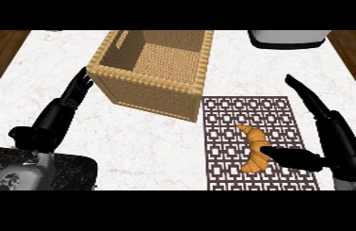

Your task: Pick the croissant from the placemat and place it in the basket

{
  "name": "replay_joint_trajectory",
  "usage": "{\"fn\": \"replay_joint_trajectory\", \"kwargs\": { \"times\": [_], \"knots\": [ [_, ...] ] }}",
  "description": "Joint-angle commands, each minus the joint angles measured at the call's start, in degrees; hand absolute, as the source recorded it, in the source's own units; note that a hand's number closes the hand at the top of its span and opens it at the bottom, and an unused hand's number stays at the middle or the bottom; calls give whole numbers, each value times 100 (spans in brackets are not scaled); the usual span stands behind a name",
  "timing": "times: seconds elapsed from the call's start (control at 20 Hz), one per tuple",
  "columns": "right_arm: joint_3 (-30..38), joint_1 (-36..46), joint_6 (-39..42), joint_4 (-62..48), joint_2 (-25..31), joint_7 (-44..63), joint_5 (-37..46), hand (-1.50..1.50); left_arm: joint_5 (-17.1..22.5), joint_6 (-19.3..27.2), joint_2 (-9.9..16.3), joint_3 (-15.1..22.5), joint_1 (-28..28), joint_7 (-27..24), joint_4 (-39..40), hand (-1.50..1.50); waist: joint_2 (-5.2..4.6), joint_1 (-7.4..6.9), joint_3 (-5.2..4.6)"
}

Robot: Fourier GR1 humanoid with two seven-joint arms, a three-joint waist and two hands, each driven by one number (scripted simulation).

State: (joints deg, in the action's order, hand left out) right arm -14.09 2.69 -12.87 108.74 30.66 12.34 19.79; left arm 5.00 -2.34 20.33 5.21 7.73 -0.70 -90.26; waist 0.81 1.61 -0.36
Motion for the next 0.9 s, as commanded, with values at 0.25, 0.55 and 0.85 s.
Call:
{"fn": "replay_joint_trajectory", "kwargs": {
  "times": [0.25,0.55,0.85],
  "knots": [
    [287,149,2734,1386,1870,2434,-1025,-150,87,-121,39,-63,50,72,-124,0,-35,-64,8],
    [1358,156,3642,2141,2287,3474,-2994,-150,49,-217,-48,-134,-4,-164,21,0,-63,-96,26],
    [2676,-557,4148,2624,2193,3707,-3604,-150,-142,-265,-148,-177,105,102,-122,0,-63,-87,35]
  ]
}}
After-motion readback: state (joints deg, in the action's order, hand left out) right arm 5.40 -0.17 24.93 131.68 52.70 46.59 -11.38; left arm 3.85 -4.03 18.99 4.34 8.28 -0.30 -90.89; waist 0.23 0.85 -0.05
